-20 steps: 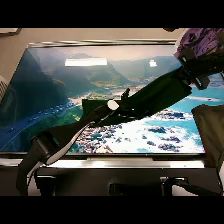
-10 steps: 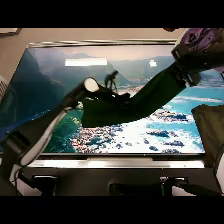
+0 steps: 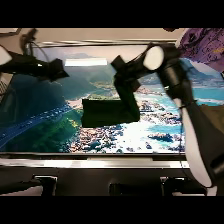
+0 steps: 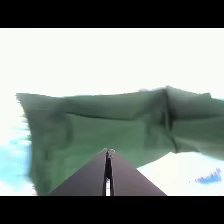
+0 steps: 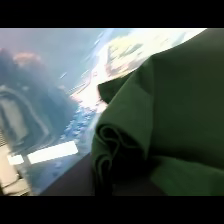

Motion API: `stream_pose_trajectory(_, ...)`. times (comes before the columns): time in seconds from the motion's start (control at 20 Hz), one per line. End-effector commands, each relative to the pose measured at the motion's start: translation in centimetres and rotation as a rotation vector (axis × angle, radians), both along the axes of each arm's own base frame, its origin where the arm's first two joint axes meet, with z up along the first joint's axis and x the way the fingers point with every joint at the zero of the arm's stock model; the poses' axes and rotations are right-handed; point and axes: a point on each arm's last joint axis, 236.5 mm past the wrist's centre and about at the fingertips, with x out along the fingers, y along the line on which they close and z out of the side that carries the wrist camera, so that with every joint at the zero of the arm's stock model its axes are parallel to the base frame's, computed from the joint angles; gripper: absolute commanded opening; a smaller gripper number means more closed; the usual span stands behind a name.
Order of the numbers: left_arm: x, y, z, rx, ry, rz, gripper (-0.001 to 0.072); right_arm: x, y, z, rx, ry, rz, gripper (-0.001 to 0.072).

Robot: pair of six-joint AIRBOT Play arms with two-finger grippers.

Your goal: Fold the clothes and pants, and hang the long-sleeved shirts on hangers.

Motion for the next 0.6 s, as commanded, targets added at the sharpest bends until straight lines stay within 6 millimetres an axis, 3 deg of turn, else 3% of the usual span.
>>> stream_pose_trajectory(0.0, -1.4, 6.2, 2.5, 0.032, -0.016, 0.114, 0.002, -0.1, 8.4, -2.6, 0.12, -0.001, -0.031, 0.003)
stream_pose_trajectory(0.1, -1.9, 7.8, 2.6, 0.037, -0.003, 0.14, 0.002, -0.5, 11.6, -4.7, 0.149, 0.015, -0.03, 0.003)
stream_pose_trajectory(0.25, -1.9, 8.9, 2.6, 0.038, 0.001, 0.165, 0.002, -1.4, 14.3, -8.2, 0.146, 0.058, -0.022, 0.003)
stream_pose_trajectory(0.4, -1.9, 9.0, 2.6, 0.038, 0.001, 0.166, 0.002, -2.5, 15.6, -11.0, 0.112, 0.096, 0.0, 0.003)
stream_pose_trajectory(0.55, -1.9, 9.0, 2.6, 0.039, 0.001, 0.166, 0.002, -3.1, 15.3, -12.6, 0.074, 0.137, 0.007, 0.003)
